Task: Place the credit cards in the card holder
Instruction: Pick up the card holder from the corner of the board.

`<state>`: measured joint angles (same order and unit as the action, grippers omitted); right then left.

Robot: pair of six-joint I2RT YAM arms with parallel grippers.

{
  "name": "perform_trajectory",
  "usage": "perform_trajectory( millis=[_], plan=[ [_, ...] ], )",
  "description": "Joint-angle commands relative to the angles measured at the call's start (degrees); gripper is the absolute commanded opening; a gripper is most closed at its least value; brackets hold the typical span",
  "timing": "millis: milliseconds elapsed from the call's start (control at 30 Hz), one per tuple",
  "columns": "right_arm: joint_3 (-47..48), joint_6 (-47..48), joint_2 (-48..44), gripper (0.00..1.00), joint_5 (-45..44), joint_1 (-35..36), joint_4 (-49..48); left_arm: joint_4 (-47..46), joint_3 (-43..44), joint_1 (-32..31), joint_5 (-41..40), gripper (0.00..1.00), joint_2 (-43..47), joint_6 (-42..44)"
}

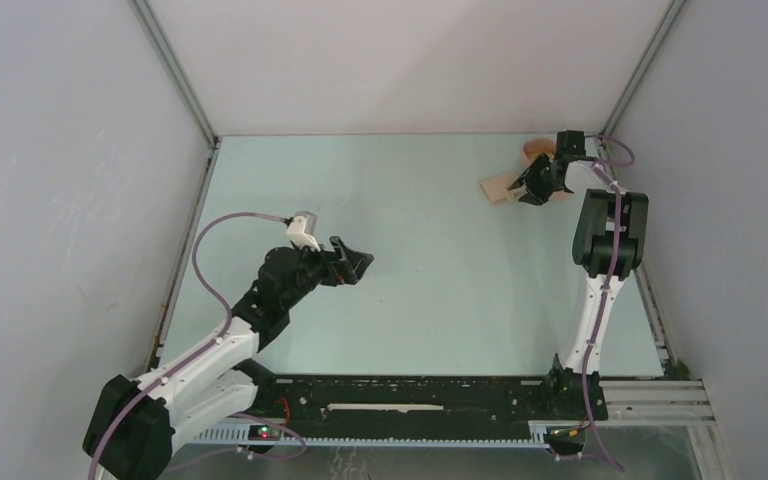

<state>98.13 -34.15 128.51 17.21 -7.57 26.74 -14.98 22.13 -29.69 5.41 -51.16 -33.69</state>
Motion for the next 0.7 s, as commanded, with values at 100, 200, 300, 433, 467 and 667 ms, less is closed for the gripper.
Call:
perform_trajectory(
  millis=[100,200,300,433,467,667],
  plan=[
    [2.1,-4.4,1.2,0.49,1.1,-0.9,-4.6,-2.5,0.9,0.3,1.0,0.98,-0.9,-1.0],
    [2.4,-4.5,1.8,0.41,1.4,-1.0,-5.1,-2.6,1.4,0.3,1.4,0.97,-1.7,-1.1],
    [3.0,-4.4,2.5,0.37,1.1,-1.0,-4.9,-2.6,1.8,0.3,1.7,0.97,-2.4,-1.0],
    [3.5,-4.5,3.5,0.37,0.3,-1.0,-4.9,-2.9,1.9,0.3,1.9,0.97,-2.9,-1.2],
    [3.7,-4.5,3.8,0.37,0.4,-1.0,-4.8,-2.9,1.9,0.3,1.9,0.97,-3.1,-1.2],
    [3.8,-3.8,3.9,0.12,0.9,-1.1,-4.4,-2.9,2.0,0.3,2.1,0.97,-3.2,-1.4]
  ],
)
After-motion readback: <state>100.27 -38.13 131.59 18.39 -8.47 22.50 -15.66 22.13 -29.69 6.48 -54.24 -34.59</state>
